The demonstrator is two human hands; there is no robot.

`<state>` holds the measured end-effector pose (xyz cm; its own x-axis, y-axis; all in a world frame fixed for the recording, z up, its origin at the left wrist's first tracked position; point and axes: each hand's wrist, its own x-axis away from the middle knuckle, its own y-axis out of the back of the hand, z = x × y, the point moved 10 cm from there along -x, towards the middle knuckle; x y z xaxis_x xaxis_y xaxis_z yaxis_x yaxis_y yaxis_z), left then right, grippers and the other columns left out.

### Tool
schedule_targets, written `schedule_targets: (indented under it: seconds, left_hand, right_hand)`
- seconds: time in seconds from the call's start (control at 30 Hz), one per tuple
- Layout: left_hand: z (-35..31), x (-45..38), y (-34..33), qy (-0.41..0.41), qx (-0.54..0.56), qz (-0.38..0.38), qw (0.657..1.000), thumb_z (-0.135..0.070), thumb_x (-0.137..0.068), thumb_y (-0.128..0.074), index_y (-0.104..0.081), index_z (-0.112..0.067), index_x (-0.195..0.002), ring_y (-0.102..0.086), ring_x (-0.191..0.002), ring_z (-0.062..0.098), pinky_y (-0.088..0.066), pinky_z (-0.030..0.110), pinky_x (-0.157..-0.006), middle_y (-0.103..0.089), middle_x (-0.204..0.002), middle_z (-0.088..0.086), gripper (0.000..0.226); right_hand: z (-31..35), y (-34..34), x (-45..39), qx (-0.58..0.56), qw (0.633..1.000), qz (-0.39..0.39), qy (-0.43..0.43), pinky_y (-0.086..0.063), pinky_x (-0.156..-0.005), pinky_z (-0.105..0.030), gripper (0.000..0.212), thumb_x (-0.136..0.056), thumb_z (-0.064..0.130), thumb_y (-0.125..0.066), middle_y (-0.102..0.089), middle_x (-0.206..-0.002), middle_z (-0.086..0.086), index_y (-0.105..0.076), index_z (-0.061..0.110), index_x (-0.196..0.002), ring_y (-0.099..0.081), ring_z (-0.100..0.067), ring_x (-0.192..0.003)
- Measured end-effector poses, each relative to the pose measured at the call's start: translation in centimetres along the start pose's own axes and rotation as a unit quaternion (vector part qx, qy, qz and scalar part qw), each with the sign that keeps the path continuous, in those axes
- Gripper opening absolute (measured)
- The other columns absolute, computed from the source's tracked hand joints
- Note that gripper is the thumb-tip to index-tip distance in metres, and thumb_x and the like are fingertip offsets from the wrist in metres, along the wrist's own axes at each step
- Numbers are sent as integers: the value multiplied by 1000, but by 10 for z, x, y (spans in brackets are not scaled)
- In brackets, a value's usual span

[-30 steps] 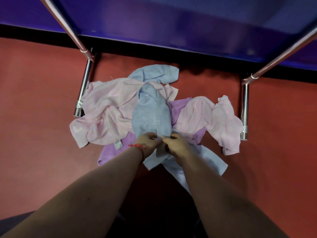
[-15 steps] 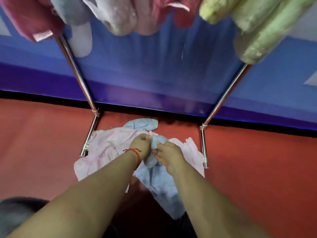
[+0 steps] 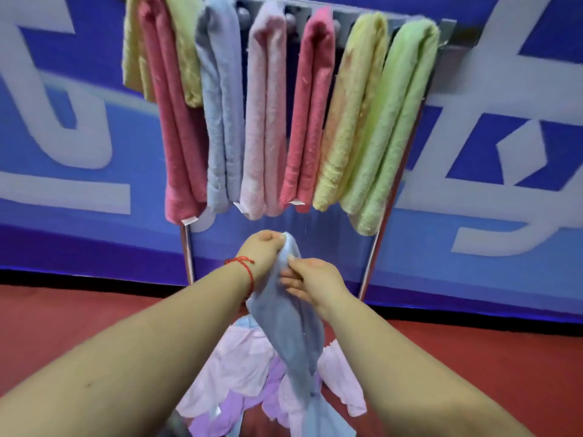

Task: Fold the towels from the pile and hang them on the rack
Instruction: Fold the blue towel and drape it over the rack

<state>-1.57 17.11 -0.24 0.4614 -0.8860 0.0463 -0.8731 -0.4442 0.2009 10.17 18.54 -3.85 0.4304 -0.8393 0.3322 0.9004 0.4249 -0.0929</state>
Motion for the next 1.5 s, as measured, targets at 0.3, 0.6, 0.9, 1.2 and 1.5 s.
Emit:
schedule_targets:
  seconds: [0.3,0.6,0.9,1.2,1.5]
  left_hand:
    - [-105,80,-16,-83,-11,182,980,-1,-90,-51,-60,-13,-69,-58,-61,8,-47,15,-61,-64,-63,-1,25]
    - [-134,142,8,-234,-193,97,948,-28,-83,-68,-66,-20,-81,-56,-75,4,-45,19,-74,-66,-81,-5,8]
    - [-138,160,60,-271,-337,-3,902,-21,-86,-63,-69,-14,-90,-58,-85,16,-36,20,-70,-69,-91,3,10]
    - [-117,154,103,-225,-207,-139,942,-13,-90,-54,-67,-12,-92,-59,-94,17,-41,25,-80,-67,-97,3,14]
    - [-56,151,146,-67,-47,-225,971,-20,-87,-60,-71,-9,-100,-60,-99,25,-44,30,-83,-69,-100,11,20]
  right_hand:
    - [100,3,90,171,962,-17,212,-43,-68,-13,44,-81,3,-56,-57,-109,5,-51,25,-119,-54,0,-85]
    - [121,-1,155,502,821,-2,272,-40,-64,-29,12,-84,12,-51,-58,-79,5,-58,21,-83,-53,-16,-78]
    - [150,33,190,494,800,-169,296,-42,-64,-28,18,-80,18,-57,-59,-78,10,-53,33,-71,-56,-16,-80]
    - [139,78,183,549,767,-258,209,-37,-58,-29,14,-85,10,-47,-61,-86,-5,-59,16,-84,-51,-28,-79]
    - [109,124,170,456,831,-282,149,-37,-66,-28,22,-89,11,-47,-64,-89,-14,-68,13,-95,-53,-31,-83]
